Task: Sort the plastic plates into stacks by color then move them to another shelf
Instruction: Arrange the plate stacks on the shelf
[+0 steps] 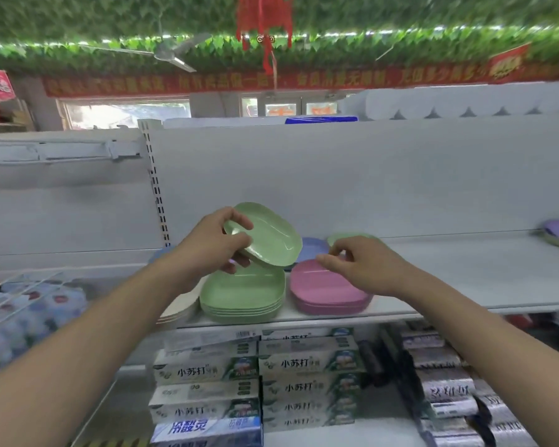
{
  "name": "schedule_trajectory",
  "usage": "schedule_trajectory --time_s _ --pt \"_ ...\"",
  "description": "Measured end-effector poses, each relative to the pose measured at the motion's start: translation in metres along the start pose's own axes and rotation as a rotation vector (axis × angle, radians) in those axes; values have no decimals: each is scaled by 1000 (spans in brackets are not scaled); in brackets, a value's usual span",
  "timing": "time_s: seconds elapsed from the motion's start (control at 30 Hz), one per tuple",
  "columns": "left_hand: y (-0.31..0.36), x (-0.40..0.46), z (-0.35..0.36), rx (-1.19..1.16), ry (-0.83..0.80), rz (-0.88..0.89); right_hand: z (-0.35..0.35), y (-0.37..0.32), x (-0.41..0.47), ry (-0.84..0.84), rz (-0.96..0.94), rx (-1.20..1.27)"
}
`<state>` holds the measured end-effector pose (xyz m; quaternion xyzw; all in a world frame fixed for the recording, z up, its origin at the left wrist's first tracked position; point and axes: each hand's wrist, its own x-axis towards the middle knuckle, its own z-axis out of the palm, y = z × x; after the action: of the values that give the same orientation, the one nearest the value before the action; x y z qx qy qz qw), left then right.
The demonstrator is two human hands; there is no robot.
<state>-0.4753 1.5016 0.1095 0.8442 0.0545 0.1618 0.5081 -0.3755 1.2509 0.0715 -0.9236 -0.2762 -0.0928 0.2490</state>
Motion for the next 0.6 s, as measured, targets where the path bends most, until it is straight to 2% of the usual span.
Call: schedule_trajectory --time_s 0.17,0.33,0.47,0.6 --pt "21 28 64 33 -103 29 -31 51 -17 9 56 95" --pt "42 59 131 89 -146 35 -54 112 -26 -2 61 87" --pt "51 90 176 130 -112 -4 -74 165 -20 -32 49 131" --pt "53 124 208 157 -44 -104 -90 213 -6 -100 -39 213"
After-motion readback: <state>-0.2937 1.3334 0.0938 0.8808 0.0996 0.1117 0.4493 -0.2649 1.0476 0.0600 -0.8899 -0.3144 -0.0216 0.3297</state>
